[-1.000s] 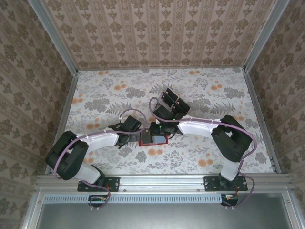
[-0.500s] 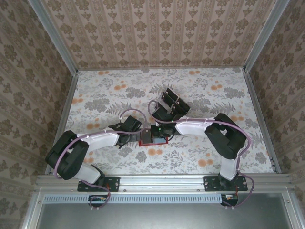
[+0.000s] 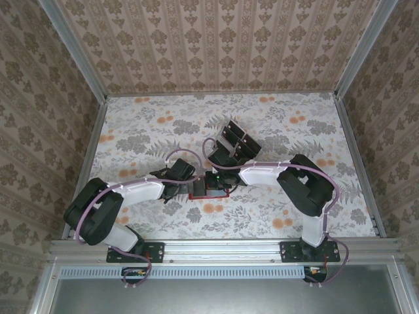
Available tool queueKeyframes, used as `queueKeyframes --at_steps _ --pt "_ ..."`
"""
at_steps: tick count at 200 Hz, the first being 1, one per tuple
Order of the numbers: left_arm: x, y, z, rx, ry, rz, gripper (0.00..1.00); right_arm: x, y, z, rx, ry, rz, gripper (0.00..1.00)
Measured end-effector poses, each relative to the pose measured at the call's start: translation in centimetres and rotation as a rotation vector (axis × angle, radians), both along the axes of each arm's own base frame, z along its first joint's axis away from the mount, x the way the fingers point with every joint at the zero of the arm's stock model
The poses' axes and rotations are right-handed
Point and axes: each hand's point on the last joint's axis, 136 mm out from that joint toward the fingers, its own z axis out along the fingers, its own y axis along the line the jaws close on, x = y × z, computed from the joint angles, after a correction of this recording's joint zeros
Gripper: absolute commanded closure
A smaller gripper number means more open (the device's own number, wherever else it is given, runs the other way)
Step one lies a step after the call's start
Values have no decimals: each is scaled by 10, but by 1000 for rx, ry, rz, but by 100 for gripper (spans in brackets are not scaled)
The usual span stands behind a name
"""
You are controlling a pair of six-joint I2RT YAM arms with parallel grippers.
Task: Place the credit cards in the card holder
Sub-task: Insert the credit card into the card slot.
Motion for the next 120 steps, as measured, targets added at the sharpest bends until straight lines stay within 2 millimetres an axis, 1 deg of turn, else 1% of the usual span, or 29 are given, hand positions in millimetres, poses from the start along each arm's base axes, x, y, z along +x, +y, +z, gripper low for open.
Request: queueKeyframes --at_steps 57,78,105,120 --pt "1 2 2 5 0 1 0 0 2 0 11 7 -4 99" --pt "3 8 8 3 -8 12 0 0 2 2 15 5 -3 98" --pt "7 15 25 -18 -44 30 0 -1 1 6 20 0 -3 98" --pt "8 17 28 -20 -50 33 0 -2 0 10 24 -4 -3 98"
